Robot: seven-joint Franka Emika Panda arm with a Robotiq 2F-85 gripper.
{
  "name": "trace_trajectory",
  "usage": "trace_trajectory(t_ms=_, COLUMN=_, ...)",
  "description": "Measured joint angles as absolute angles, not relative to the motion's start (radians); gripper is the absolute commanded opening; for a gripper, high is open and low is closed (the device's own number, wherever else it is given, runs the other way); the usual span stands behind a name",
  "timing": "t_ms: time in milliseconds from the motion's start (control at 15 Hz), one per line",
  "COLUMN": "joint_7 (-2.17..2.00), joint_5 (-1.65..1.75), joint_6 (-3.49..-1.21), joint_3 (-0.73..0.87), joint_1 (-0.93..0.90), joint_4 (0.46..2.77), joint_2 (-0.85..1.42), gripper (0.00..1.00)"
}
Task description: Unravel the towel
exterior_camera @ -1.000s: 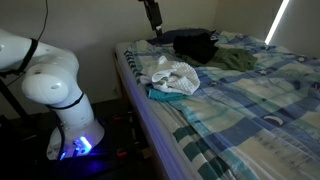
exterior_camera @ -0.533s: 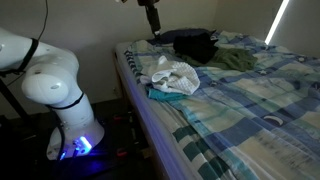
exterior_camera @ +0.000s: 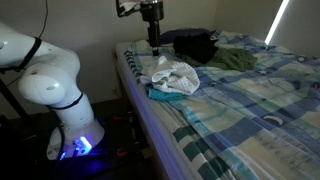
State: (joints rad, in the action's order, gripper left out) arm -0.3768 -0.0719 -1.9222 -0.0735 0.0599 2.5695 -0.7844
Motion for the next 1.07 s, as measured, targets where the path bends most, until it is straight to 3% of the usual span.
trace_trajectory(t_ms=600, joint_7=-0.471, joint_5=-0.007, joint_6=-1.865, joint_3=-0.072, joint_1=0.189, joint_4=2.58, joint_2=-0.775, gripper=1.0)
trace_trajectory(t_ms=1067, joint_7=-0.334, joint_5=-0.024, joint_6=-1.864, joint_3=-0.051, joint_1=0.136, joint_4=2.613, joint_2=-0.745, gripper=1.0)
